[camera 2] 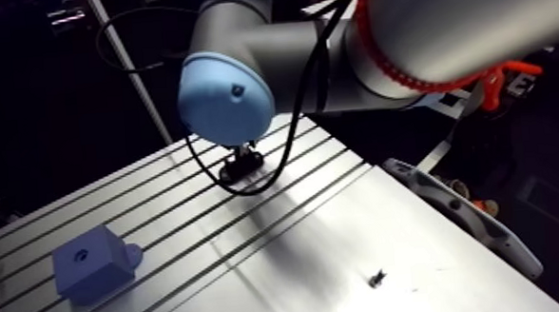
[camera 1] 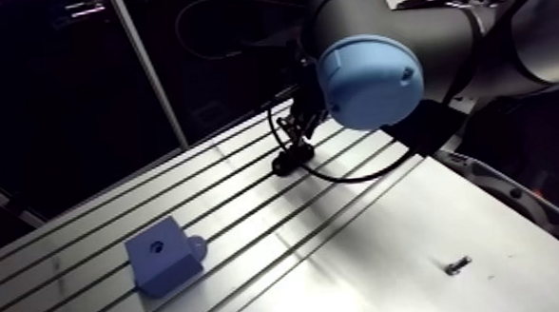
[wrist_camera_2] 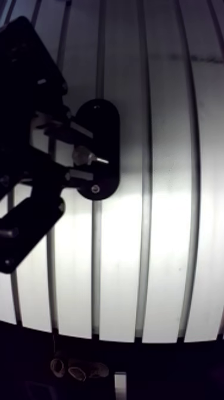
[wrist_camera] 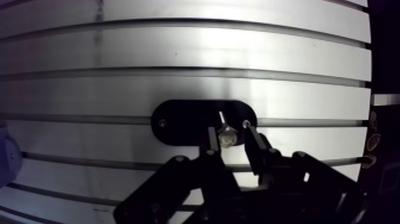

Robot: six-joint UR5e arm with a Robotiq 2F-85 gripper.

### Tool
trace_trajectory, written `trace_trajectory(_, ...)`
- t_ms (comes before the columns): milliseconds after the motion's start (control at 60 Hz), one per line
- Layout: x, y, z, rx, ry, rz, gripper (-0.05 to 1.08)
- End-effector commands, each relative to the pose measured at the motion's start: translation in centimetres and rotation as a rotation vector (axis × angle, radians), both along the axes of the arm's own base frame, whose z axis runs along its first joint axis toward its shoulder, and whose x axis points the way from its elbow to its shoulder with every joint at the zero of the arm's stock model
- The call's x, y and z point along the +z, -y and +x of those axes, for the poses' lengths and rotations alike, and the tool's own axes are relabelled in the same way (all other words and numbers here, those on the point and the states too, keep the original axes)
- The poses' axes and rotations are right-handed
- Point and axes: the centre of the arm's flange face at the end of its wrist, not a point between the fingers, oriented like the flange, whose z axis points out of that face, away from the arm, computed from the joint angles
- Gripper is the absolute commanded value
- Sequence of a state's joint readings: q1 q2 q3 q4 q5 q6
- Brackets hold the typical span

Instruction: Pick up the M10 bolt and insert it into the hex recess until seated.

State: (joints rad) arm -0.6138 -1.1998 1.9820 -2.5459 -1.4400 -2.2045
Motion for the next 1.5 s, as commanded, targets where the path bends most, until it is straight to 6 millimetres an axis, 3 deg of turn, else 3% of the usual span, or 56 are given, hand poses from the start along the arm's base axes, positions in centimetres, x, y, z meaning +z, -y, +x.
trace_trajectory(17,0.07,-0.08,-0.10,-0.001,0.000,0.001,0.62)
trace_trajectory(1500,-0.53,-0.01,0.01,-0.001,0.010,-0.006,0.67)
